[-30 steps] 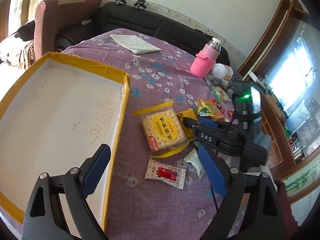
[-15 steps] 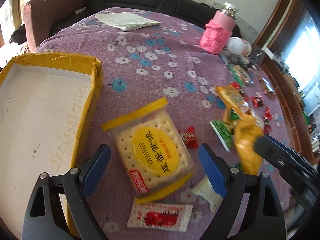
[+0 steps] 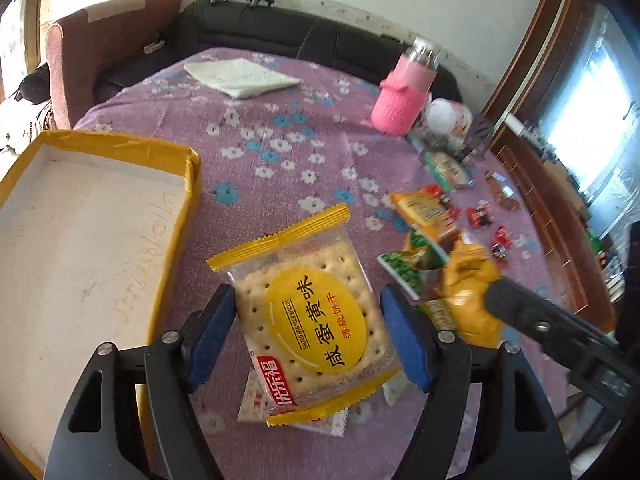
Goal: Organize snacks
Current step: 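Grasp the yellow-label cracker pack with the left tool while the right tool carries the pouch to the tray, then open both tools to drop the cracker pack and pouch into the tray, then grasp the white wrapped snack with the right tool, then grasp the red-and-white sachet with the left tool while the right tool holds the white snack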
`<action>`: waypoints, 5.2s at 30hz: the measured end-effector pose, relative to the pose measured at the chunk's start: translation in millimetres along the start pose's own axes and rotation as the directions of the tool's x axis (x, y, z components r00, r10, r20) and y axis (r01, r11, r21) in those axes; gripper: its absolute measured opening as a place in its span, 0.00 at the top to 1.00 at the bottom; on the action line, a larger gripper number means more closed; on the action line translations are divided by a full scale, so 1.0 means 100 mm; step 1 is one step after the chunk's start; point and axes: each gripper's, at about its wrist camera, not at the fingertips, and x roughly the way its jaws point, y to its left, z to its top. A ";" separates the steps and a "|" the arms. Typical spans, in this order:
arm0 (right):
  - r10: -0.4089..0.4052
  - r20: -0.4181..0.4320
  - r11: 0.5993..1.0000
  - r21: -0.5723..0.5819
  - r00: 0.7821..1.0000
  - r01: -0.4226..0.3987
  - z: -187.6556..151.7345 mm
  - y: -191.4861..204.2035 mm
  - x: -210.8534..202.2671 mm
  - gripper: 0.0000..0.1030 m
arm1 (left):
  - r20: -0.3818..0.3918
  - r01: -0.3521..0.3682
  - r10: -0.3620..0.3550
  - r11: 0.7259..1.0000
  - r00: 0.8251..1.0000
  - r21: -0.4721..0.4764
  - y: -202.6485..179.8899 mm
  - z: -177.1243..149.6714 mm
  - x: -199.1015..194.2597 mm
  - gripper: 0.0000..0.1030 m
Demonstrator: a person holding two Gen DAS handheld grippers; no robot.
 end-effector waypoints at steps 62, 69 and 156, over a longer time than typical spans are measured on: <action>-0.059 0.085 0.994 0.097 0.995 0.051 -0.21 0.02 -0.16 0.38 | 0.239 -0.028 0.082 0.974 0.968 -0.223 1.06 -0.65 -1.53 0.30; -0.070 -0.022 0.989 0.131 0.997 0.072 -0.37 -0.31 0.02 0.38 | 0.166 0.017 0.011 0.985 0.986 -0.169 0.74 -0.71 -1.29 0.30; 0.130 0.052 0.976 0.169 0.990 -0.137 -0.22 -0.64 0.09 0.74 | -0.365 0.291 -0.169 0.904 0.916 0.312 -0.58 -0.45 0.56 0.45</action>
